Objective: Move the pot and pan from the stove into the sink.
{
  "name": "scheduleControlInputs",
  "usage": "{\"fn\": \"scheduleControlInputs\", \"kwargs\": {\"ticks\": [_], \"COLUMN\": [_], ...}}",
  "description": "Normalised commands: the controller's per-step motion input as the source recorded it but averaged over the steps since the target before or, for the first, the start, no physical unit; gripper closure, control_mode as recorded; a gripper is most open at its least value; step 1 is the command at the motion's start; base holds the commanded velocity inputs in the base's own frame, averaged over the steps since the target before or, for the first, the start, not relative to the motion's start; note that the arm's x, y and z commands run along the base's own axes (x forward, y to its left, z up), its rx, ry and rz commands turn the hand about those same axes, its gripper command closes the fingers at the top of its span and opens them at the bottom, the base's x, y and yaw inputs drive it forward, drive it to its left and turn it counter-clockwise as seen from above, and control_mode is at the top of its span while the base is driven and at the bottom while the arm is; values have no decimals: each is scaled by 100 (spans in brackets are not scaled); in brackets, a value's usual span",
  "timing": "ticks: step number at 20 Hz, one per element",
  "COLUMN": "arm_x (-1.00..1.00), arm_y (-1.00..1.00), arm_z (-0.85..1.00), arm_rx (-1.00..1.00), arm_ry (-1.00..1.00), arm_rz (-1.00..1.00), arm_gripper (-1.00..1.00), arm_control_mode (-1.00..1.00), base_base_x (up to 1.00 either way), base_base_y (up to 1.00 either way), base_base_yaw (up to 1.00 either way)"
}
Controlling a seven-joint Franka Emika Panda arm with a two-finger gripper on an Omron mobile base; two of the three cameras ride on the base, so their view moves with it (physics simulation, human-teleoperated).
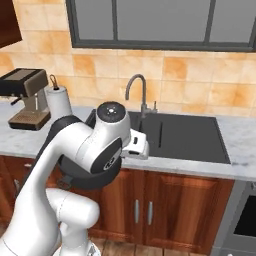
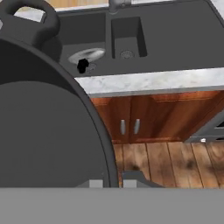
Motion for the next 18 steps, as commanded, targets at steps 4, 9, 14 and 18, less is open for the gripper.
{"fn": "scheduleControlInputs", "kwargs": {"ticks": [4, 9, 14, 18], "arm_x": [0, 0, 0, 8], "arm_y": [0, 0, 0, 0], "arm_z": [0, 0, 0, 0], "arm_rx": [0, 0, 0, 0], "arm_ry": [0, 0, 0, 0], "arm_rz": [0, 0, 0, 0], "arm_gripper": [100, 100, 100, 100], "arm_control_mode": [100, 100, 100, -100], "base_base_x": [73, 68, 54, 0], "base_base_y": [31, 34, 24, 0], "base_base_yaw": [-2, -2, -3, 0]}}
